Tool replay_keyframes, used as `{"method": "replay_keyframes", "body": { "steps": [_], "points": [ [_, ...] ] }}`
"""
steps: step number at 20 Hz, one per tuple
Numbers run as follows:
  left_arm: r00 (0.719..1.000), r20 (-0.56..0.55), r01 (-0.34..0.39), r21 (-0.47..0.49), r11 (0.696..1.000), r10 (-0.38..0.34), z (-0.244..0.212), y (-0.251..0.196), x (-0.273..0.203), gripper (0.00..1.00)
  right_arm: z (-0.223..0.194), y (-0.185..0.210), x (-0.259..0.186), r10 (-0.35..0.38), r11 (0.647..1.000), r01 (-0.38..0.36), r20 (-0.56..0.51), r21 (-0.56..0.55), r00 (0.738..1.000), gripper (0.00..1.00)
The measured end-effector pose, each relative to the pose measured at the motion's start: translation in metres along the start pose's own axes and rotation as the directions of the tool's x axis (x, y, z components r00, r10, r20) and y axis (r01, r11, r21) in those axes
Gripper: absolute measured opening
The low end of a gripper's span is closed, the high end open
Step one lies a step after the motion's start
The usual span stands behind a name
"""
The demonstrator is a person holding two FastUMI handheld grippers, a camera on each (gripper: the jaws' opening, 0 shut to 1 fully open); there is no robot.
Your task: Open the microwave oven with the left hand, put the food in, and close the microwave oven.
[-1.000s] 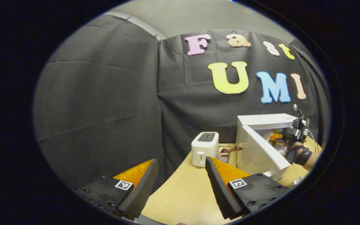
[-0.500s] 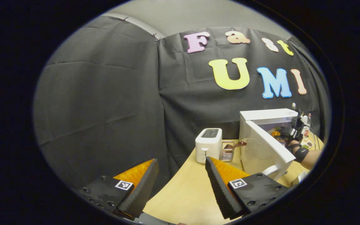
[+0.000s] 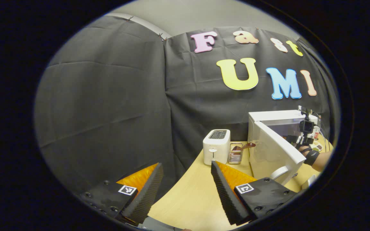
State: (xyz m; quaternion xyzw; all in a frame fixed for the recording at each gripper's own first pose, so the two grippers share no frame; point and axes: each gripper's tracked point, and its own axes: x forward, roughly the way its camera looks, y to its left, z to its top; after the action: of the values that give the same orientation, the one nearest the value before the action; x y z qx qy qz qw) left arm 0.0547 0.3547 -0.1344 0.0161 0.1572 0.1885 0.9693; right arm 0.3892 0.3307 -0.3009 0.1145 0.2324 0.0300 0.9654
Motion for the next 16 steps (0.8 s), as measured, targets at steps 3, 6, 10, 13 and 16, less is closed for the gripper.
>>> {"method": "replay_keyframes", "body": {
  "steps": [3, 6, 10, 13, 16],
  "points": [
    [1.0, 0.009, 0.019, -0.008, 1.0, -0.019, 0.001, -0.013, 0.002, 0.94, 0.017, 0.002, -0.022, 0.032, 0.996, -0.027, 0.051, -0.088, 0.998, 0.98],
    [0.999, 0.022, 0.047, -0.02, 0.999, -0.047, 0.004, -0.028, 0.007, 0.94, 0.041, 0.006, -0.057, 0.074, 0.987, -0.057, 0.114, -0.152, 0.991, 0.98],
    [0.996, 0.039, 0.078, -0.041, 0.996, -0.076, 0.004, -0.045, 0.017, 0.94, 0.078, 0.01, -0.114, 0.137, 0.976, -0.099, 0.197, -0.194, 0.971, 0.98],
    [0.993, 0.067, 0.101, -0.053, 0.994, -0.097, 0.009, -0.059, 0.023, 0.95, 0.111, 0.005, -0.157, 0.165, 0.971, -0.108, 0.27, -0.213, 0.949, 0.98],
    [0.992, 0.067, 0.107, -0.038, 0.993, -0.105, 0.002, -0.069, 0.026, 0.96, 0.139, -0.008, -0.195, 0.173, 0.972, -0.109, 0.322, -0.207, 0.931, 0.98]
  ]
}}
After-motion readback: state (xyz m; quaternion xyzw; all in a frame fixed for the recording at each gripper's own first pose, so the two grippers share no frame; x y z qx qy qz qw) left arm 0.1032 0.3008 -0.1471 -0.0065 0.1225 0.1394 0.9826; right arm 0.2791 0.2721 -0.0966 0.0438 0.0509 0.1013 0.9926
